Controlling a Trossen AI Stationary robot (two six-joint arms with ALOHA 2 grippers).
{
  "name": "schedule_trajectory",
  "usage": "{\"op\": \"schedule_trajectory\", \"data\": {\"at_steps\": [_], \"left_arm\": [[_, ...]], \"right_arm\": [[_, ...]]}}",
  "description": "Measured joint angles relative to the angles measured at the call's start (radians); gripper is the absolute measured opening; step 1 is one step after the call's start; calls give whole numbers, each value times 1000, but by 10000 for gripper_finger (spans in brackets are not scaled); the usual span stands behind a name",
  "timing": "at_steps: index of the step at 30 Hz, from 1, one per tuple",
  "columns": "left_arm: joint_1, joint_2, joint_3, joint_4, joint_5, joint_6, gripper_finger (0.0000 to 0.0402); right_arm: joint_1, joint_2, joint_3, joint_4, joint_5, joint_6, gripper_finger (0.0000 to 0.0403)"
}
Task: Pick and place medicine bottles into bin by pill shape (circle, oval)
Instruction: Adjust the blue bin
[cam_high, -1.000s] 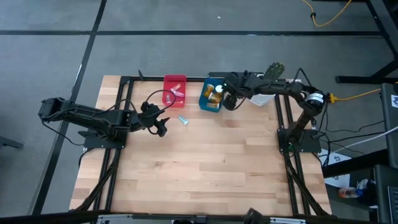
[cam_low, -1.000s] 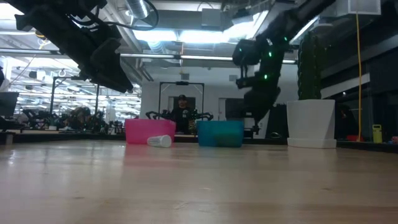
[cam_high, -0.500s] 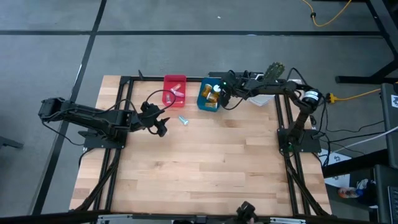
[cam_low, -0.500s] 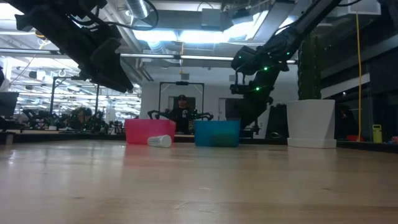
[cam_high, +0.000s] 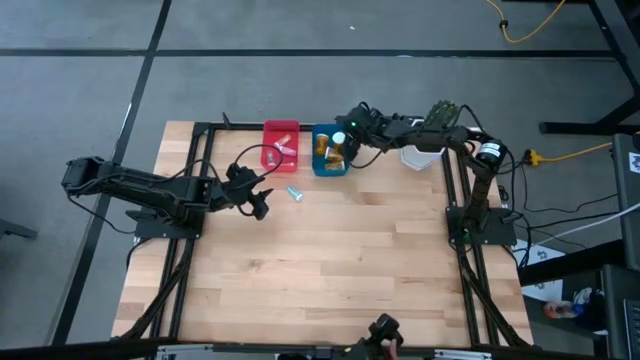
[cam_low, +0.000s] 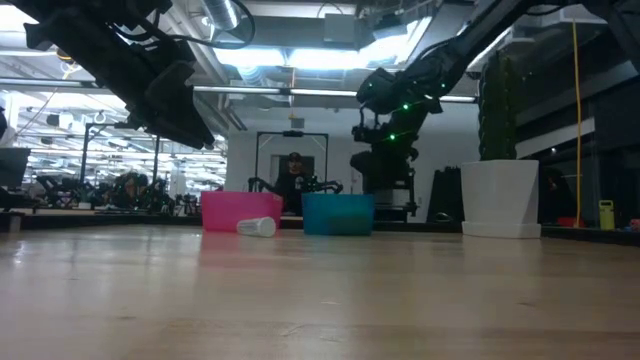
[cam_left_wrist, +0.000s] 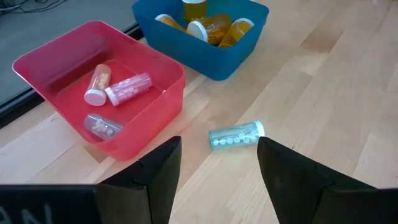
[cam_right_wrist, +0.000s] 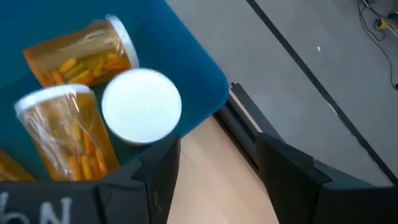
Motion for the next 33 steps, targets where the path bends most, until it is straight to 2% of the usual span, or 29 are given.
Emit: {"op": "schedule_trajectory", "data": {"at_steps": [5,9,12,17,19,22,25,29,33], "left_arm": [[0,0,0,0,0,0,206],[0,0,0,-1,0,1,206],[0,0,0,-2,0,1,206],[0,0,0,-4,0,2,206],[0,0,0,-4,0,2,206],[0,0,0,-5,0,2,206],[0,0,0,-5,0,2,206],[0,0,0,-5,0,2,206],[0,0,0,-4,0,1,206]], "right_arm": [[2,0,58,-79,42,7,210],[30,-11,178,-265,38,87,210],[76,-11,254,-439,-105,145,210],[166,-11,265,-476,-377,103,210],[207,-11,235,-417,-398,79,210],[251,-10,164,-319,-374,77,210],[270,-10,66,-158,-366,71,210],[274,-8,-13,24,-269,61,210],[268,-1,-27,54,-263,57,210]]}}
